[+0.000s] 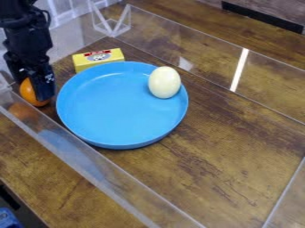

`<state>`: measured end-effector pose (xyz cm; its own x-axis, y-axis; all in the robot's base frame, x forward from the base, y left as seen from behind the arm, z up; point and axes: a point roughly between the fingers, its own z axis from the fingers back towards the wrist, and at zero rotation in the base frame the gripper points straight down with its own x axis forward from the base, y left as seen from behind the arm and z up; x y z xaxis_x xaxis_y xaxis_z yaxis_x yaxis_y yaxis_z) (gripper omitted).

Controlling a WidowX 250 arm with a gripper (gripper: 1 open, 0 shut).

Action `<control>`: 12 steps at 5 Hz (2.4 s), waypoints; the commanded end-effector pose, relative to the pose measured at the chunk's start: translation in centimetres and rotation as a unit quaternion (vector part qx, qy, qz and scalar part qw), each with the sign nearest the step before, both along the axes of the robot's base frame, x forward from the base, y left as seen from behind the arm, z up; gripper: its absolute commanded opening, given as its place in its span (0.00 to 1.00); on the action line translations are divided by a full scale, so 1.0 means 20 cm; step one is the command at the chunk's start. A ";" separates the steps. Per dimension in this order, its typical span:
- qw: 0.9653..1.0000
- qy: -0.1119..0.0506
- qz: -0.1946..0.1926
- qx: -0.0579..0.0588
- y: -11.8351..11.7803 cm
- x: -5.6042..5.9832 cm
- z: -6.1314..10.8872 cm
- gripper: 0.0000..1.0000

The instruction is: Put the orange ball in the blue tray

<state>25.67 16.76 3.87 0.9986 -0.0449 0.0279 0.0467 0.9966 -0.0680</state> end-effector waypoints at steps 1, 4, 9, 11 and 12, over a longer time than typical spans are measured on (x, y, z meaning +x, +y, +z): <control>1.000 -0.024 -0.005 0.015 0.00 0.05 0.11 0.00; 1.000 -0.019 -0.008 0.008 -0.04 0.06 0.16 0.00; 1.000 -0.011 -0.021 0.000 -0.05 0.07 0.20 0.00; 1.000 -0.008 -0.027 -0.003 -0.05 0.07 0.21 0.00; 1.000 -0.007 -0.030 -0.004 -0.06 0.07 0.22 0.00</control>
